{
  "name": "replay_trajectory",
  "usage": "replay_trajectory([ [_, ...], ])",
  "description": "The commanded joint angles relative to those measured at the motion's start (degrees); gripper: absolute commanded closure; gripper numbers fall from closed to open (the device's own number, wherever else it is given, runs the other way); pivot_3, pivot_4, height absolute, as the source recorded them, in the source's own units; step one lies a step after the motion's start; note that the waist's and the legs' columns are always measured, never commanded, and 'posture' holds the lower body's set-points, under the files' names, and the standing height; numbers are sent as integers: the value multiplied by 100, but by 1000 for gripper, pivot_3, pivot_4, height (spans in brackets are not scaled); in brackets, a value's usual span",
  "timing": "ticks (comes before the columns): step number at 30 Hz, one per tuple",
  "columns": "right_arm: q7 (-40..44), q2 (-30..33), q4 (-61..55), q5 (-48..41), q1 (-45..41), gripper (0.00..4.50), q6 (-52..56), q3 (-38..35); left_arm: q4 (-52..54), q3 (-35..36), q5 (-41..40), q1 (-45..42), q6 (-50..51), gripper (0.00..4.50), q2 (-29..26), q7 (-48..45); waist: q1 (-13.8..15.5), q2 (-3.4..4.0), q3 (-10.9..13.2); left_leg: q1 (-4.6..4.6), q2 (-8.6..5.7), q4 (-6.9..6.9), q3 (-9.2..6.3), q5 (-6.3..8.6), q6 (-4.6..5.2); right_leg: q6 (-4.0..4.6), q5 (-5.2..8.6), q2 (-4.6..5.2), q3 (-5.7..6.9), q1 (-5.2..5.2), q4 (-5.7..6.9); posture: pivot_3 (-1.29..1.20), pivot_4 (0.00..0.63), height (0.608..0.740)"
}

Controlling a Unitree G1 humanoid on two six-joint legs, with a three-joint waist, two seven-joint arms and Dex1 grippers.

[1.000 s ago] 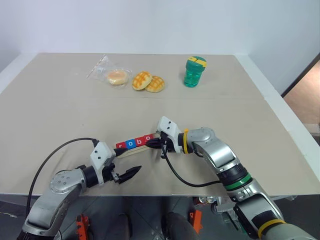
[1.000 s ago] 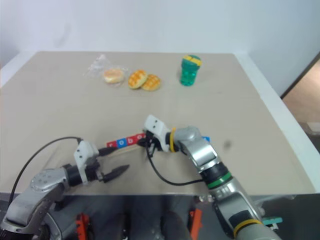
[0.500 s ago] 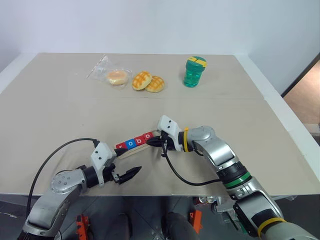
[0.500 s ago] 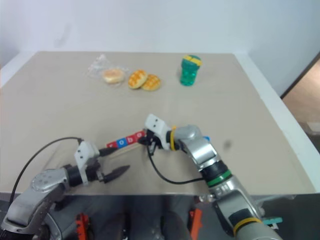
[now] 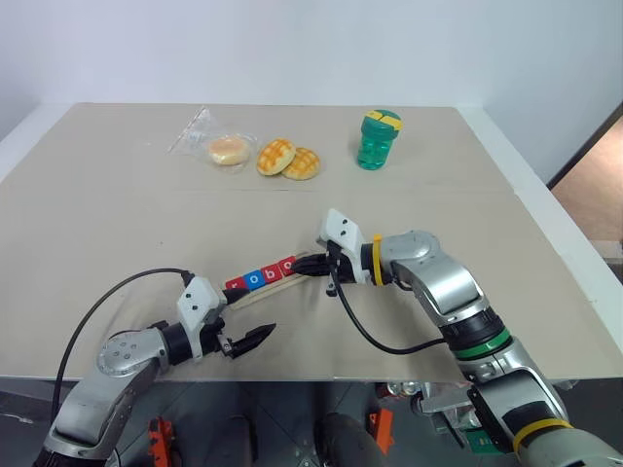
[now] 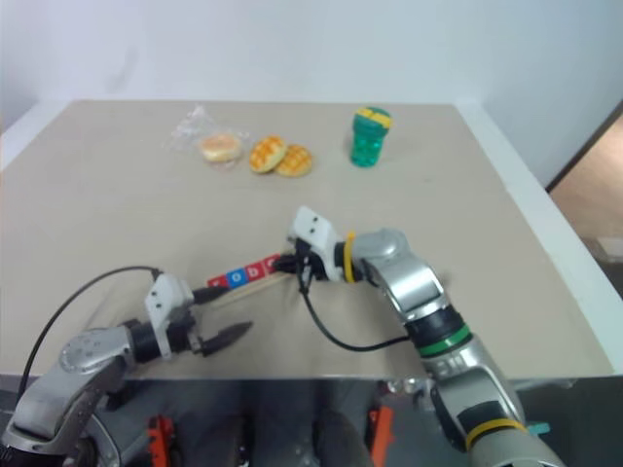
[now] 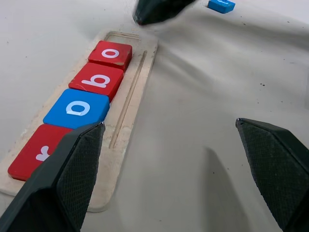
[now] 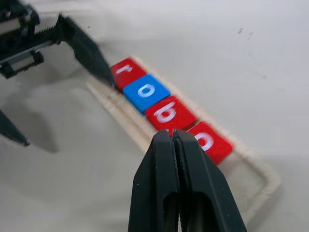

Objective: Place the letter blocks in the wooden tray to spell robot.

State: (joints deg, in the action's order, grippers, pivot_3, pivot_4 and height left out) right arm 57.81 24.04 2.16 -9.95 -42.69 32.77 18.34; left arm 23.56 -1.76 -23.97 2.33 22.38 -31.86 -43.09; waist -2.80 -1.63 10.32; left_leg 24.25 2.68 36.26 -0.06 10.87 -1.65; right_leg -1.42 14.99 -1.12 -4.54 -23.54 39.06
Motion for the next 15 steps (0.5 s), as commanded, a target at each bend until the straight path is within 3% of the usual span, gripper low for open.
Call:
replay_trajectory([
  [1,-347,29,491,73,-385,4458,-562,-512,192,72,-40,-45,-81,0,-4,-10,2,0,0,0,-1,0,2,0,0,0,-1,1,-1,0,0,0,150,740],
  [5,-779,242,848,9,-383,4458,-660,-1127,367,60,-194,-65,-22,0,-22,-100,24,-1,0,3,-5,0,3,0,0,-5,3,7,-2,1,-1,0,150,740],
  [7,-940,329,746,-126,-236,3583,-605,-1468,434,19,-189,-69,-30,0,-84,-166,20,0,0,7,-12,-1,2,0,0,-8,5,13,-3,-1,-1,0,150,740],
  [15,-1797,1008,-749,-228,1190,948,751,-2357,543,-137,-103,-241,-9,0,-147,-247,21,0,0,8,-29,-8,4,5,1,-24,22,31,-8,1,-2,0,150,740],
])
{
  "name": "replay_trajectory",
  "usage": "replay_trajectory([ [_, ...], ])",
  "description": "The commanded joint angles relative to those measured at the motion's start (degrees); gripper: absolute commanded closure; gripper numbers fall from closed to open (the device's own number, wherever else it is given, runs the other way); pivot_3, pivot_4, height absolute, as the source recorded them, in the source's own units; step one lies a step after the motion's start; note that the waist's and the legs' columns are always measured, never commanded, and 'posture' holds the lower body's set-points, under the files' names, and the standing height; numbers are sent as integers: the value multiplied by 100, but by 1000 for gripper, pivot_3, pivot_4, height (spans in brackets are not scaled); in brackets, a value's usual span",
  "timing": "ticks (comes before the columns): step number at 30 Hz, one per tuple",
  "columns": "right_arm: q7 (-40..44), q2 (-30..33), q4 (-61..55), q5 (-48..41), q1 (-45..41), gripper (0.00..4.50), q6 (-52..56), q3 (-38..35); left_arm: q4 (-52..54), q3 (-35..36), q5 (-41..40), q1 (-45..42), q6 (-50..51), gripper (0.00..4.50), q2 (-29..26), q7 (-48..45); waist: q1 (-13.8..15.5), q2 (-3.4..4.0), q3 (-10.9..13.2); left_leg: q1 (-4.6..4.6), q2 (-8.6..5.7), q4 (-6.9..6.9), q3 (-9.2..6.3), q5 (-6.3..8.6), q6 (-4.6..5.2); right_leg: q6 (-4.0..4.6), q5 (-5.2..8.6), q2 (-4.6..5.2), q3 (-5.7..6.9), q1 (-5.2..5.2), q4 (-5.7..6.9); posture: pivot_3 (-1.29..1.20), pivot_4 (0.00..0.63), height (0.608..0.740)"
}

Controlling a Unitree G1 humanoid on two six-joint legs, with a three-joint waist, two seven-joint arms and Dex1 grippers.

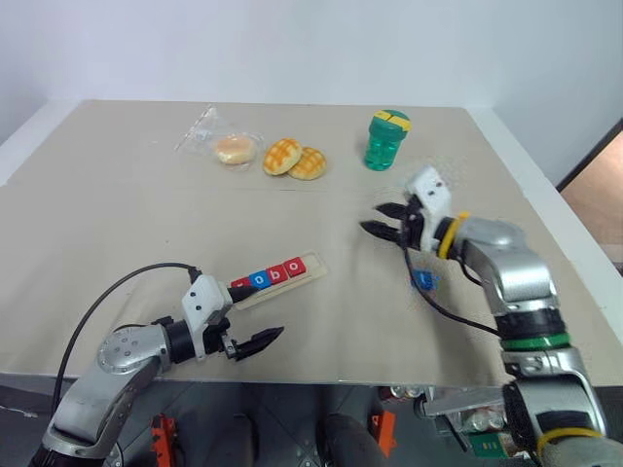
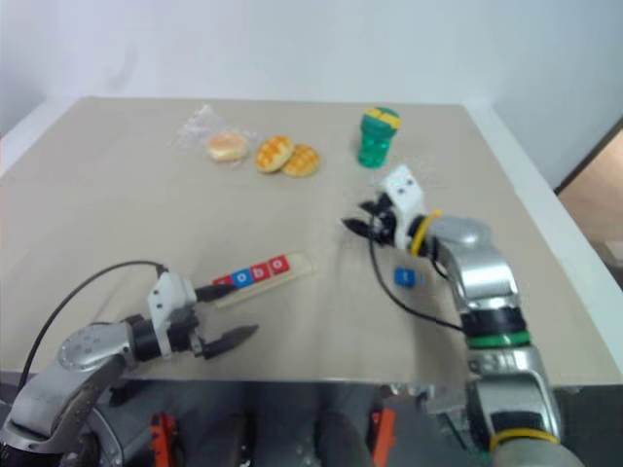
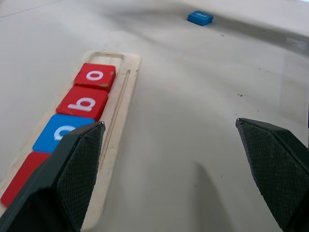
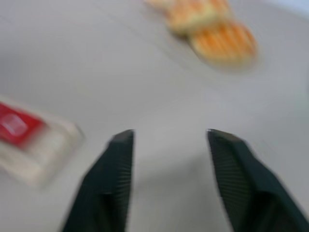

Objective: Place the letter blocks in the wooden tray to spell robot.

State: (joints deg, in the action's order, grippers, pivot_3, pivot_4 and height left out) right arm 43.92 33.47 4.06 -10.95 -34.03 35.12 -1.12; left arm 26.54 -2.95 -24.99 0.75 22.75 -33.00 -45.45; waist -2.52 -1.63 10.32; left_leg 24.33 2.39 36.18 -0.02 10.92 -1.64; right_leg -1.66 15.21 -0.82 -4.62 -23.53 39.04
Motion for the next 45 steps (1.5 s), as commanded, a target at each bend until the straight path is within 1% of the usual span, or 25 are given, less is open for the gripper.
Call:
replay_trajectory([
  [1,-644,-13,-1416,-207,596,473,841,-581,234,-41,35,-79,-70,0,-42,-22,-20,1,0,0,1,0,-1,0,0,0,0,-2,-1,-1,1,0,150,740],
  [2,-887,-116,-1827,-233,826,159,1092,-708,222,-66,81,-71,-101,0,-49,-27,-23,1,0,-2,4,-1,1,0,0,0,0,-4,-3,-1,2,0,150,740],
  [3,-1170,-283,-2290,-273,1080,69,1421,-838,207,-86,114,-69,-124,0,-21,3,-26,1,-1,-3,6,-3,2,0,1,0,0,-7,-6,-2,3,0,150,740],
  [6,-2169,-985,-3302,-163,1579,69,1995,-1107,151,-91,188,-117,-186,0,144,182,-35,2,-1,-9,20,-6,1,1,0,6,-4,-23,-7,-3,5,0,150,740],
  [7,-2655,-1328,-3557,50,1753,69,1952,-1116,125,-117,244,-157,-256,0,230,246,-33,1,-1,-12,23,-5,1,1,-1,11,-7,-26,-8,-2,6,0,150,740],
  [10,-3572,-2046,-3927,417,2049,69,1854,-1076,62,-210,382,-250,-373,0,398,349,-23,2,-1,-12,25,-2,-7,-5,-8,18,-15,-29,0,-1,6,0,150,740],
  [12,-3936,-2267,-3918,643,2201,69,1732,-999,41,-286,442,-298,-401,0,462,366,-23,2,-1,-12,23,2,-1,-8,-14,18,-17,-25,-3,-1,6,0,150,740],
  [16,-4255,-2436,-3744,861,2457,69,1499,-872,6,-373,537,-418,-444,0,534,379,-24,2,-2,-11,11,6,17,-9,-15,17,-12,-6,-17,-1,1,0,150,740],
  [19,-4368,-2583,-3628,897,2596,69,1381,-808,-51,-388,523,-506,-451,0,513,324,-27,1,-2,-10,4,5,21,-9,-15,-8,-21,-2,-22,-2,1,0,150,740],
  [22,-4390,-2704,-3439,889,2691,69,1316,-687,-74,-389,485,-558,-417,0,455,235,-27,1,-2,-10,6,3,15,-9,-15,-5,-19,-6,-18,-2,1,0,150,740],
  [27,-4330,-2859,-3354,792,2697,69,1530,-575,-91,-378,480,-583,-388,0,415,166,-28,1,-2,-10,15,1,14,-9,-15,-1,-19,-15,-16,-3,1,0,150,740],
  [30,-4428,-2982,-3288,795,2748,836,1492,-647,-59,-379,480,-575,-365,0,394,154,-27,1,-2,-10,15,2,12,-9,-14,-1,-19,-16,-15,-2,1,0,150,740],
  [32,-4475,-3062,-3280,771,2776,1521,1529,-692,-40,-373,481,-567,-344,0,379,152,-26,0,-3,-10,15,2,11,-9,-15,-1,-19,-15,-14,-2,1,0,150,740],
  [33,-4498,-3108,-3301,750,2788,1964,1544,-704,-28,-366,477,-557,-331,0,368,149,-25,-2,-4,-10,15,2,11,-9,-15,-1,-19,-15,-14,-1,1,0,150,740],
  [34,-4519,-3160,-3331,723,2796,2218,1565,-715,-17,-358,471,-544,-322,0,357,146,-26,-3,-5,-10,14,2,11,-9,-14,-1,-19,-13,-14,-1,1,0,150,740],
  [37,-4527,-3285,-3442,653,2820,3215,1628,-706,22,-336,445,-504,-281,0,316,137,-26,-6,-7,-11,14,2,11,-9,-15,-1,-19,-13,-14,-1,1,0,150,740],
  [41,-4366,-3362,-3615,461,2800,3254,1661,-584,59,-327,413,-470,-219,0,254,127,-28,-6,-7,-11,17,2,9,-9,-15,1,-18,-15,-12,-1,1,0,150,740],
  [45,-4034,-3209,-3892,286,2647,3254,1805,-160,108,-326,385,-432,-144,0,212,119,-38,-5,-6,-11,20,2,11,-9,-15,4,-19,-18,-14,-3,1,0,150,740],
])
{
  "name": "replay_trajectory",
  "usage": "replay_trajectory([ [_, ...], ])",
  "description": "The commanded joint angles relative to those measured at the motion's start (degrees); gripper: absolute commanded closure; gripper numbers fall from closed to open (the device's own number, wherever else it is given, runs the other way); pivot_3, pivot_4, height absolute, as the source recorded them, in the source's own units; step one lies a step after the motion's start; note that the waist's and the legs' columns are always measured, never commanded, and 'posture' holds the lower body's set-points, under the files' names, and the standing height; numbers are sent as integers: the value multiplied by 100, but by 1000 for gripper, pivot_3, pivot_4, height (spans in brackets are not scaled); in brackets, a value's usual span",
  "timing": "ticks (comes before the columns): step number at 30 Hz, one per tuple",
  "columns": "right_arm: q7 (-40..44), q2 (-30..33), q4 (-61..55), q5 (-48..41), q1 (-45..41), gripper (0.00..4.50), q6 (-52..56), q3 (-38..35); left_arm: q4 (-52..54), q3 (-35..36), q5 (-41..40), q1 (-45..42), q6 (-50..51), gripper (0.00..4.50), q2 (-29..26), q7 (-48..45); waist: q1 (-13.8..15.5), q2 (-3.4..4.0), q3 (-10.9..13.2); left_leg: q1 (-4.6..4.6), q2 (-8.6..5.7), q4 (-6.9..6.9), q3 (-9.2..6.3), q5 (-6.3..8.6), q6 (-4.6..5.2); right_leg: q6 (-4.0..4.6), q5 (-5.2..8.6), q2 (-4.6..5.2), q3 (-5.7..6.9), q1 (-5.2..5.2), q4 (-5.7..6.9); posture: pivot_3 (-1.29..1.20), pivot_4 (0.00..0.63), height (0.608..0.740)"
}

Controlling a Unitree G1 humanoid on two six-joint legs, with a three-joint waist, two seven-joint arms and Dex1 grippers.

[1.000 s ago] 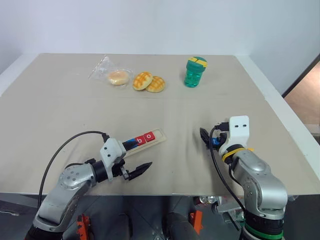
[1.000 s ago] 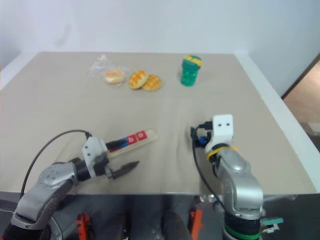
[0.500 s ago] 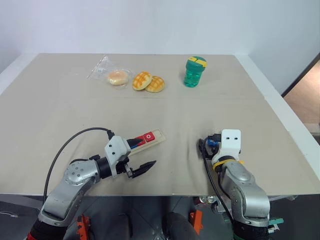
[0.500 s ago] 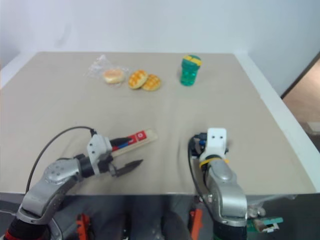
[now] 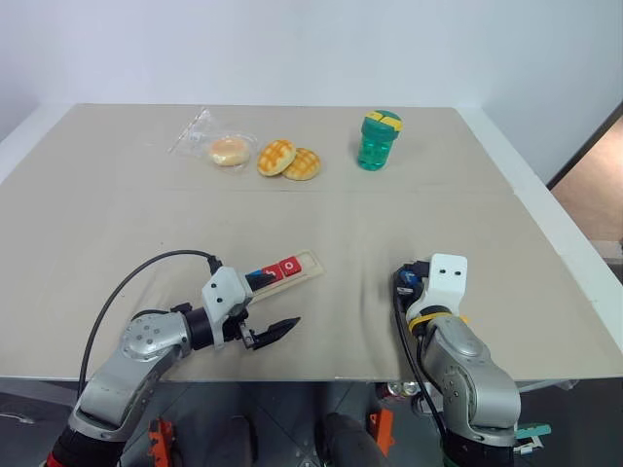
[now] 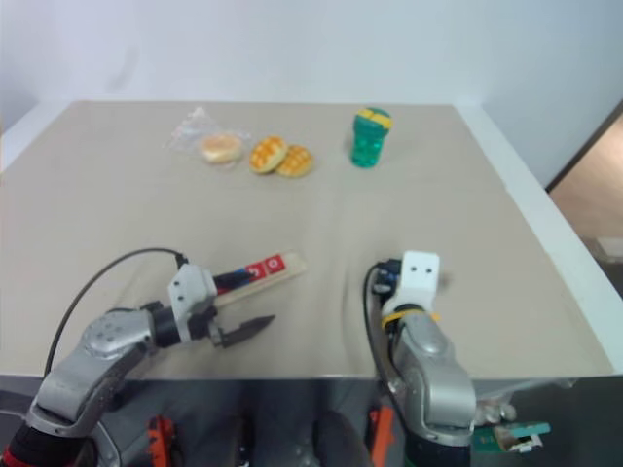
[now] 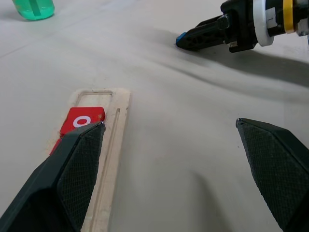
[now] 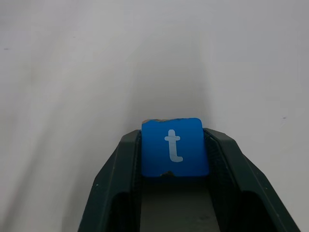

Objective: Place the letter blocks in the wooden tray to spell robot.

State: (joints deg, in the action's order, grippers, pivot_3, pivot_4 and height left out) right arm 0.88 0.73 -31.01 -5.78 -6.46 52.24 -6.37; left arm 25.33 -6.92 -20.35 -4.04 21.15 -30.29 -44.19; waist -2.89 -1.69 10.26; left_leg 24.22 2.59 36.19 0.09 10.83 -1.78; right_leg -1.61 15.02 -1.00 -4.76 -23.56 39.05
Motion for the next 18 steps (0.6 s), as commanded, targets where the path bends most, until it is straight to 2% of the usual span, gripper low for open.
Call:
replay_trajectory([
  [1,287,57,-423,-251,-174,3254,143,467,248,69,-83,63,34,0,-65,-6,-1,1,0,0,1,0,0,0,0,1,0,-1,0,-1,0,0,150,740],
  [7,123,-39,-350,-207,-462,3254,439,865,339,96,-75,143,88,0,-90,24,5,0,0,3,3,0,-3,0,0,15,6,-2,3,-2,0,0,150,740],
  [18,404,108,-93,-373,-669,3254,586,1216,544,175,-38,356,175,0,-77,250,5,0,0,6,2,-2,-3,0,0,10,10,4,4,-5,0,0,150,740],
])
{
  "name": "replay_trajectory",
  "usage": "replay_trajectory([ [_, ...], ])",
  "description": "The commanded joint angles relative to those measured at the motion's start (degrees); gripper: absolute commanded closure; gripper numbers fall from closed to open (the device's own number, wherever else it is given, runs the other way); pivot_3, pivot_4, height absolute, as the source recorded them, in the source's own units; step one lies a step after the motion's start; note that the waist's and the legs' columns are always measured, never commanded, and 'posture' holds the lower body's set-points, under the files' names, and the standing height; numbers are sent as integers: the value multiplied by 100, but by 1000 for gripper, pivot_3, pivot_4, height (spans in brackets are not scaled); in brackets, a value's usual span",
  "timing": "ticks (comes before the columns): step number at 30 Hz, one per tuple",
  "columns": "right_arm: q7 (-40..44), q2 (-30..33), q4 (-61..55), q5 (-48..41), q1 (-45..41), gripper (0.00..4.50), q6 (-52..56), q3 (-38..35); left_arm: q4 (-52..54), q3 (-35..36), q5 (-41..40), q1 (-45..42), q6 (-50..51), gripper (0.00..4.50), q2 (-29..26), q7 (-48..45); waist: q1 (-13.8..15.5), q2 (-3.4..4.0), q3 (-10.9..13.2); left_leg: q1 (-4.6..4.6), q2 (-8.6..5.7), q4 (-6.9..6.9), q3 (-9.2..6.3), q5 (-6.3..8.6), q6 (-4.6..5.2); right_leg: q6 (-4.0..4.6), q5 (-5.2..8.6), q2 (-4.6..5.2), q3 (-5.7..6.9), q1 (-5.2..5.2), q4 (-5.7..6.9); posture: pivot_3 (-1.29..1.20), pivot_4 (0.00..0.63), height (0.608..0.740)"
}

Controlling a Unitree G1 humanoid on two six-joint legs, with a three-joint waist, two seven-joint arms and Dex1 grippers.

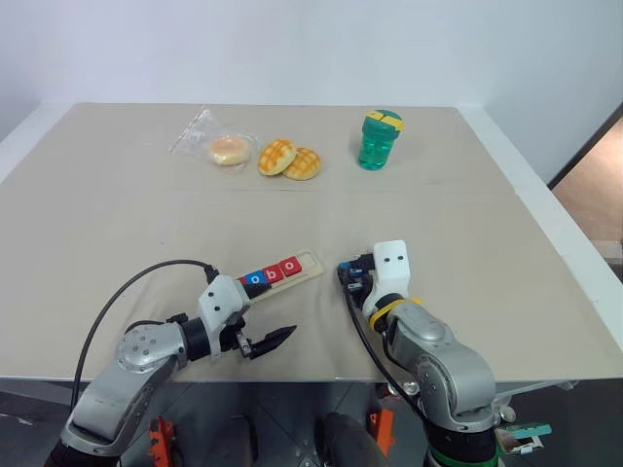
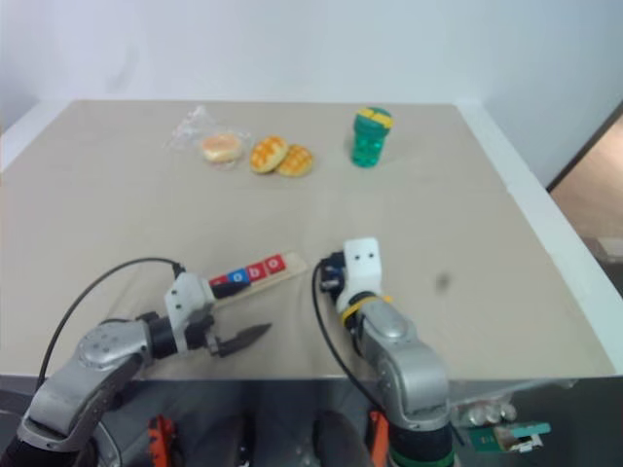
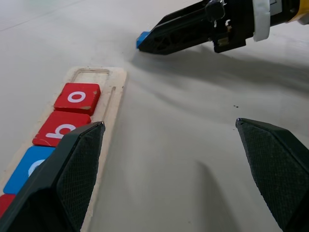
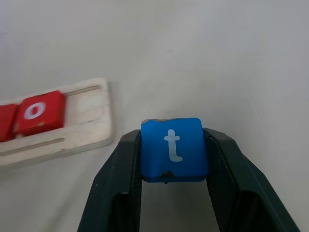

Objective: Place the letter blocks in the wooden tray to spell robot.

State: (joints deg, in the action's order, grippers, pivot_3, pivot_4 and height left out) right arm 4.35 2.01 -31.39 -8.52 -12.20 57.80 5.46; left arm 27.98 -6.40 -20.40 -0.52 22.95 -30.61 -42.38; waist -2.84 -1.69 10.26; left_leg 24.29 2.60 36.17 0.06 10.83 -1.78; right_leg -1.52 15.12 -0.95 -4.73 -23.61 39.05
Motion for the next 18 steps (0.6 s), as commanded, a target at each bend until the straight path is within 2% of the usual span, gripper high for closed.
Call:
replay_trajectory([
  [1,60,-24,-34,-112,-92,3254,39,8,283,117,-32,4,-1,0,-44,83,0,0,0,0,0,0,0,0,0,0,0,-2,0,0,0,0,150,740],
  [3,60,-25,-9,-128,-97,2187,28,-49,286,107,-34,3,-1,0,-51,106,0,0,0,0,0,0,-1,0,0,0,-1,-2,1,0,0,0,150,740],
  [9,134,44,-214,-274,-250,117,90,-251,246,107,-19,9,-49,0,-69,109,1,0,0,1,-2,-1,2,0,0,-2,-1,0,-1,-2,0,0,150,740],
  [12,490,382,-355,-550,-487,24,205,-540,189,124,-11,8,-101,0,-84,78,1,0,0,1,-2,-1,1,0,0,-1,-2,-2,0,-3,0,0,150,740],
  [15,1361,1113,-52,-974,-907,24,-56,-821,10,205,-19,-14,-216,0,-126,-20,2,2,3,2,-6,0,3,0,0,-6,-4,2,-1,-2,-1,0,150,740],
  [18,2043,1852,551,-857,-1227,24,-753,-589,-169,327,-79,-30,-335,0,-136,-101,-1,2,3,0,-8,1,6,0,1,0,0,3,0,1,-4,0,150,740],
])
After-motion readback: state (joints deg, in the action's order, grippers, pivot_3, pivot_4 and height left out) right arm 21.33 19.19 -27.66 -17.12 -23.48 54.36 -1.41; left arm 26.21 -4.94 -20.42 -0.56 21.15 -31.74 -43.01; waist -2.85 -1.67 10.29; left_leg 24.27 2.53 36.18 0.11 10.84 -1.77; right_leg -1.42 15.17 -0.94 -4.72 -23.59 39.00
